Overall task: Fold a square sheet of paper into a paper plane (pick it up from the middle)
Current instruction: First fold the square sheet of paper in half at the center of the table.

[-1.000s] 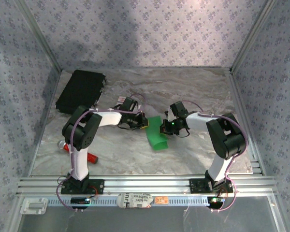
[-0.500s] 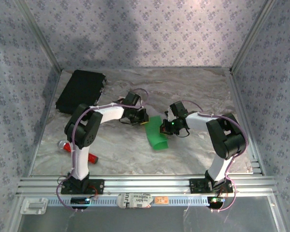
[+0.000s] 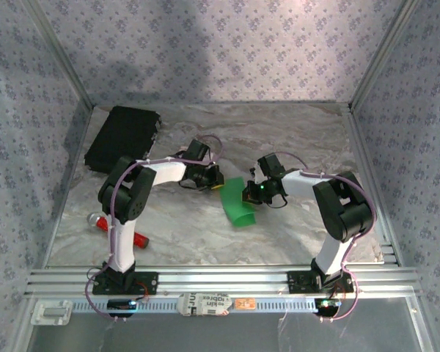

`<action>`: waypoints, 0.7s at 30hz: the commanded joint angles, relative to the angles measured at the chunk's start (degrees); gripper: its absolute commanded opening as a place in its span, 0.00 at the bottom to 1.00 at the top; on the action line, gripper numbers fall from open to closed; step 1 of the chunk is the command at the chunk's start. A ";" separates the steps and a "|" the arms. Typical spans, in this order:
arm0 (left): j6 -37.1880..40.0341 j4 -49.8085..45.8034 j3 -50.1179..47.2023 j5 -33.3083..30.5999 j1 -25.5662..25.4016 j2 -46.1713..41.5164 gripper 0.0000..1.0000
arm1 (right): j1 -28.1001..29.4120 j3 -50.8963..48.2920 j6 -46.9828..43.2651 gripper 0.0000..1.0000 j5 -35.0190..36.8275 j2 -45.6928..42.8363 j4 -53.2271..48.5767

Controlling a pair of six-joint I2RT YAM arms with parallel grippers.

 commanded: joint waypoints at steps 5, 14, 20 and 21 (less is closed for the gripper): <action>1.97 1.11 -0.85 -8.06 3.31 0.96 0.10 | -0.32 -2.40 -1.08 0.00 8.48 3.44 -6.77; 3.26 -1.70 2.90 -7.66 4.14 0.02 0.11 | -0.49 -2.85 -0.29 0.00 9.26 3.29 -6.31; 2.46 -3.10 4.20 -7.36 3.48 -5.89 0.13 | -0.66 -3.37 2.87 0.00 11.56 2.24 -4.48; 2.37 -3.25 4.14 -7.12 3.06 -6.93 0.13 | -0.72 -3.26 3.40 0.00 12.20 2.06 -4.36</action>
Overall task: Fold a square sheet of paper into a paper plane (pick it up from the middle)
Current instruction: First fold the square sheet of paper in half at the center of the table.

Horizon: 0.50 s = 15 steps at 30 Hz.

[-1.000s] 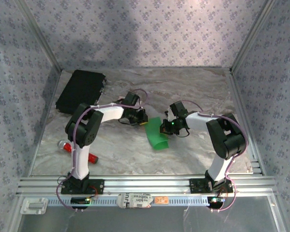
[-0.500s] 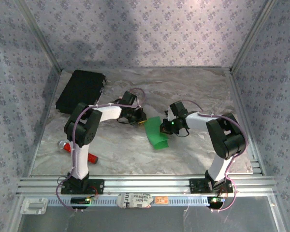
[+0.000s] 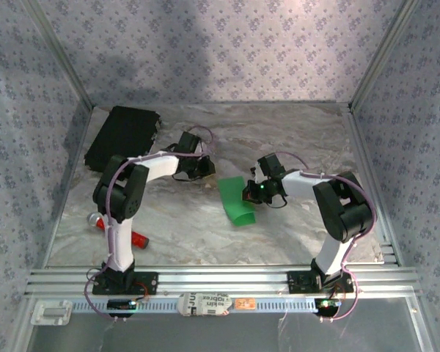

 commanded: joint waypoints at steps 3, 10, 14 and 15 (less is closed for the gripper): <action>-0.05 -2.32 0.60 0.82 -2.85 -7.62 0.14 | -1.11 -2.84 3.17 0.00 11.11 1.97 -4.72; -7.87 4.72 -7.29 7.57 -10.22 -10.65 0.13 | -1.04 -2.54 2.99 0.00 9.84 1.84 -4.44; -12.59 10.18 -11.32 10.07 -12.48 -10.15 0.13 | -0.97 -2.97 2.96 0.00 9.76 1.67 -4.36; -12.85 10.27 -12.11 9.76 -12.91 -10.07 0.13 | -0.98 -3.01 2.87 0.00 9.83 1.66 -4.41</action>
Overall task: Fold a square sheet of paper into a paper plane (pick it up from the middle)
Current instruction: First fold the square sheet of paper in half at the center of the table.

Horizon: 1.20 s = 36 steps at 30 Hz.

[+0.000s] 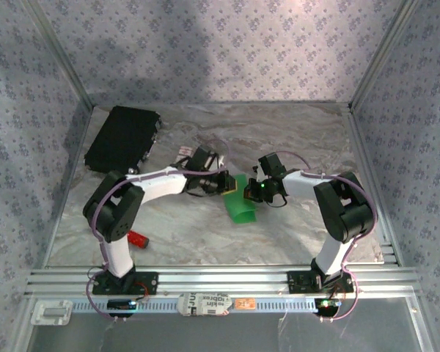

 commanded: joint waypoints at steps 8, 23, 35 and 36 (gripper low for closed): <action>-5.70 6.57 -6.28 3.11 -1.03 2.51 0.13 | -0.51 -2.78 -0.05 0.00 7.74 2.27 -5.58; -3.10 4.52 -11.73 -0.32 -1.76 0.11 0.13 | -0.47 -2.92 -0.62 0.00 8.43 2.27 -6.21; -8.51 6.50 -7.76 2.04 -2.71 -1.45 0.06 | -0.58 -2.82 -0.75 0.00 8.46 1.99 -6.47; -8.47 6.25 -7.88 1.88 -2.84 -1.20 0.05 | -0.62 -2.86 -0.75 0.00 8.41 2.02 -6.47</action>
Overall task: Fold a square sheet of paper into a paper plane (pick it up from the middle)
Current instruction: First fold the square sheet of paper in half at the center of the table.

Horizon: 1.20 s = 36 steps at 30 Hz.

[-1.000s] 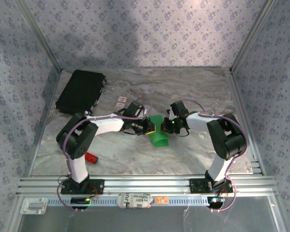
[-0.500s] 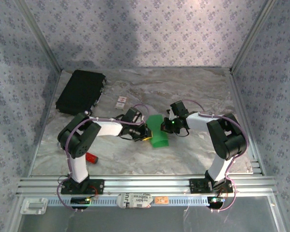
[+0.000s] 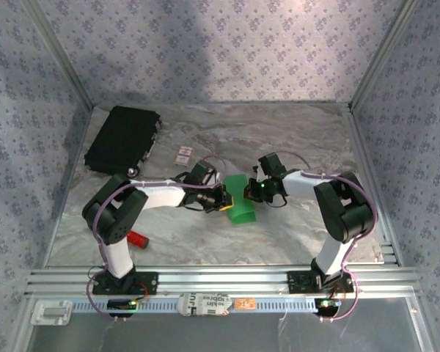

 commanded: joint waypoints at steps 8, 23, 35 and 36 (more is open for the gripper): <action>-1.25 1.06 -2.32 1.16 -1.78 3.15 0.00 | -0.67 -2.84 -0.53 0.00 8.09 2.17 -6.21; 0.02 -1.14 -2.96 -0.61 -2.70 -3.29 0.00 | -0.92 -3.34 -0.23 0.00 7.93 1.94 -5.67; -2.97 2.27 -2.85 0.29 -3.93 -0.37 0.00 | -0.85 -3.58 -0.19 0.00 7.84 2.03 -5.67; -2.99 2.56 -3.26 0.18 -4.01 0.14 0.00 | -0.86 -3.55 -0.18 0.00 7.86 2.12 -5.66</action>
